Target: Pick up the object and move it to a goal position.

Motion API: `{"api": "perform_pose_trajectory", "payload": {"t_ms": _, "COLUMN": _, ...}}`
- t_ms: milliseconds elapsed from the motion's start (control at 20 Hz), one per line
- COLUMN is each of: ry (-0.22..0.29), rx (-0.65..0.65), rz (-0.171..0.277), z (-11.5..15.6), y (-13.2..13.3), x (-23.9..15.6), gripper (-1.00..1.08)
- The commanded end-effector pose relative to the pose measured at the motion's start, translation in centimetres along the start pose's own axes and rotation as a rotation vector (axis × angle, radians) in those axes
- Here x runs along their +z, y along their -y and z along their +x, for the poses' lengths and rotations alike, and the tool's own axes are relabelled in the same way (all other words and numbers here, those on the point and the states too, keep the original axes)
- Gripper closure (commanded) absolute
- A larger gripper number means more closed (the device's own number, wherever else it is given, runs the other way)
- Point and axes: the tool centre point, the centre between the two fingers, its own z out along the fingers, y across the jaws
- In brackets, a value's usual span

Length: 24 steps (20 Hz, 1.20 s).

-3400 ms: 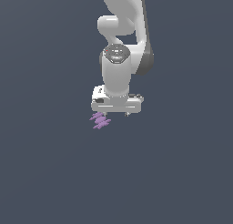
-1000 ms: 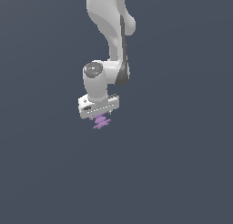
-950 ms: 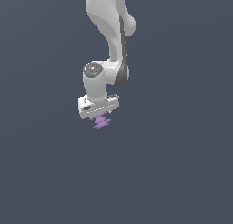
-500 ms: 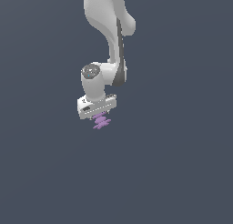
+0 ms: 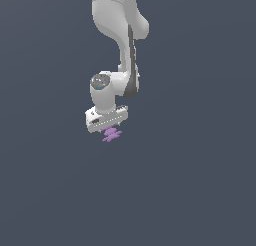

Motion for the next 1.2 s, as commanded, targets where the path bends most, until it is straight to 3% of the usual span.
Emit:
{"api": "perform_pose_trajectory", "payload": {"t_ms": 0, "ry": 0.001, "rx": -0.001, "rz": 0.001, "z": -0.1, "y": 0.0, "x": 1.1, "gripper": -0.92}}
{"api": "perform_pose_trajectory", "payload": {"t_ms": 500, "ry": 0.0, "rx": -0.003, "rz": 0.0, "z": -0.1, "y": 0.0, "x": 3.8, "gripper": -0.92}}
{"api": "perform_pose_trajectory", "payload": {"t_ms": 550, "ry": 0.0, "rx": -0.003, "rz": 0.0, "z": -0.1, "y": 0.0, "x": 3.8, "gripper": 1.08}}
{"api": "perform_pose_trajectory", "payload": {"t_ms": 1150, "ry": 0.0, "rx": -0.002, "rz": 0.0, "z": -0.1, "y": 0.0, "x": 3.6, "gripper": 1.08}}
